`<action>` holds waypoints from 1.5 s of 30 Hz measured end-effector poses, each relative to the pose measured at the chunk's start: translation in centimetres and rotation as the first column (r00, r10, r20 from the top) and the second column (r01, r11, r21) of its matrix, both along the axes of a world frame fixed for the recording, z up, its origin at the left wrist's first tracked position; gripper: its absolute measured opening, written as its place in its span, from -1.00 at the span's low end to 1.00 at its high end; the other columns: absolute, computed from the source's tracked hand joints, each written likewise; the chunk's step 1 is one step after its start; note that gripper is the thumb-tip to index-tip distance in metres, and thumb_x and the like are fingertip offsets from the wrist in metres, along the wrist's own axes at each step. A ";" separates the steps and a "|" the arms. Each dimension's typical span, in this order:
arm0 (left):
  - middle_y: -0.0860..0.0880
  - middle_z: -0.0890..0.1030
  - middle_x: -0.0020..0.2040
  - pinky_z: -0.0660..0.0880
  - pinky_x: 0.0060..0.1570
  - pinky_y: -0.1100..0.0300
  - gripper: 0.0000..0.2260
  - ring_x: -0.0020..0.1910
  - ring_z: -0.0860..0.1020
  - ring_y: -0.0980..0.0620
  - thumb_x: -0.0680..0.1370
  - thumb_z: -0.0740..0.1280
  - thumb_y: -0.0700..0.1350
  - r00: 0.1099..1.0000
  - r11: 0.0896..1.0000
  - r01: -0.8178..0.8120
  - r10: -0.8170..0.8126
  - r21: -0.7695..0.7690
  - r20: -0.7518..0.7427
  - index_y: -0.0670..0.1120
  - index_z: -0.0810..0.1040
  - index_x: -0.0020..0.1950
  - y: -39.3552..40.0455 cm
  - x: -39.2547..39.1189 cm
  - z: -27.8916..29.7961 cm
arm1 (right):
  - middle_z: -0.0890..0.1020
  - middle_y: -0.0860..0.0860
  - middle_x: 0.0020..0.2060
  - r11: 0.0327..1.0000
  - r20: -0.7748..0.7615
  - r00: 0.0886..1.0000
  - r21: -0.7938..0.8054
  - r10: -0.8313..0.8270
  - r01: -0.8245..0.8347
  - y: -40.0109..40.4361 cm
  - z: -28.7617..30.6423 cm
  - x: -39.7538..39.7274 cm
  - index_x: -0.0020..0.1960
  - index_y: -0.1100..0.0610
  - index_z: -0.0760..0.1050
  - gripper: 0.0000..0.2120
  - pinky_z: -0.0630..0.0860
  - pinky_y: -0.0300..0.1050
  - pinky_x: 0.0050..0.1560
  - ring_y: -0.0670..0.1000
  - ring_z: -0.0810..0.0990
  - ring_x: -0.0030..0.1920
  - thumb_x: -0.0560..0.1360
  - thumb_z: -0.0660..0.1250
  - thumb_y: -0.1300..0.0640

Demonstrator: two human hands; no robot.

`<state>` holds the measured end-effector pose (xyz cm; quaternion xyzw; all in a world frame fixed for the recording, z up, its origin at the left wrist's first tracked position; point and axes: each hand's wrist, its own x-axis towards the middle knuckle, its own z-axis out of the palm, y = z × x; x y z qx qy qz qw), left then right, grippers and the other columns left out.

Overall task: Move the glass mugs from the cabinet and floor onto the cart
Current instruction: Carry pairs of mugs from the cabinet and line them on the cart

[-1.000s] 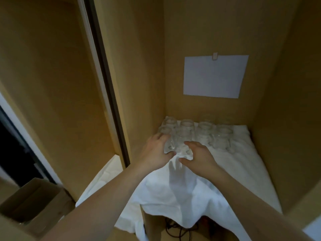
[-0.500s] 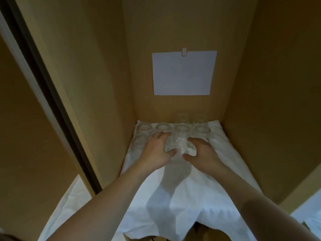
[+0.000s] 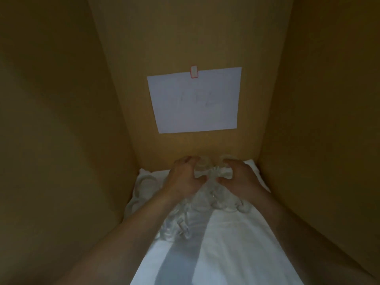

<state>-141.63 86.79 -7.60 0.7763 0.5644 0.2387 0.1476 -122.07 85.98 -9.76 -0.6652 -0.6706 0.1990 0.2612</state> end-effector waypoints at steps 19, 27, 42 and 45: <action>-0.13 0.44 0.40 0.42 0.32 -0.02 -0.33 0.41 0.39 -0.18 0.45 0.41 0.23 0.981 0.953 -0.114 0.063 -0.280 -0.186 0.02 0.34 0.49 13.3 5.6 -5.6 | 0.27 0.14 0.48 0.967 0.063 0.998 -0.256 0.029 -0.012 12.7 -4.1 2.8 0.59 0.02 0.13 0.02 0.44 0.08 0.34 0.16 0.35 0.44 0.30 0.62 -0.03; -0.02 0.62 0.22 0.51 0.04 0.19 -0.41 0.17 0.59 -0.04 0.32 0.53 0.05 0.977 0.948 -0.181 0.143 -0.260 -0.160 0.03 0.55 0.33 14.0 6.3 -5.2 | 0.51 0.04 0.34 0.979 -0.042 0.999 -0.203 -0.032 0.022 13.5 -5.0 3.3 0.44 0.07 0.38 -0.09 0.48 -0.04 0.28 0.09 0.48 0.35 0.16 0.66 0.12; 0.10 0.65 -0.11 0.46 -0.18 0.28 -0.57 -0.08 0.64 0.08 0.17 0.54 0.13 0.978 0.989 -0.146 0.143 0.005 0.153 0.12 0.65 0.01 9.1 5.1 3.8 | 0.56 0.05 0.16 0.952 -0.241 0.932 0.078 -0.272 0.298 7.2 4.3 3.9 0.32 -0.06 0.41 -0.10 0.58 -0.06 0.04 0.09 0.57 0.12 0.03 0.69 0.04; 0.10 0.65 0.01 0.48 -0.07 0.31 -0.49 -0.04 0.61 0.10 0.19 0.62 0.11 0.876 0.968 -0.238 0.249 -0.080 0.414 0.13 0.63 0.11 7.0 3.3 6.9 | 0.54 0.01 0.13 0.909 -0.374 0.873 0.146 -0.314 0.390 4.8 7.5 3.8 0.24 -0.08 0.39 -0.14 0.57 -0.08 0.01 0.04 0.56 0.06 0.03 0.70 0.02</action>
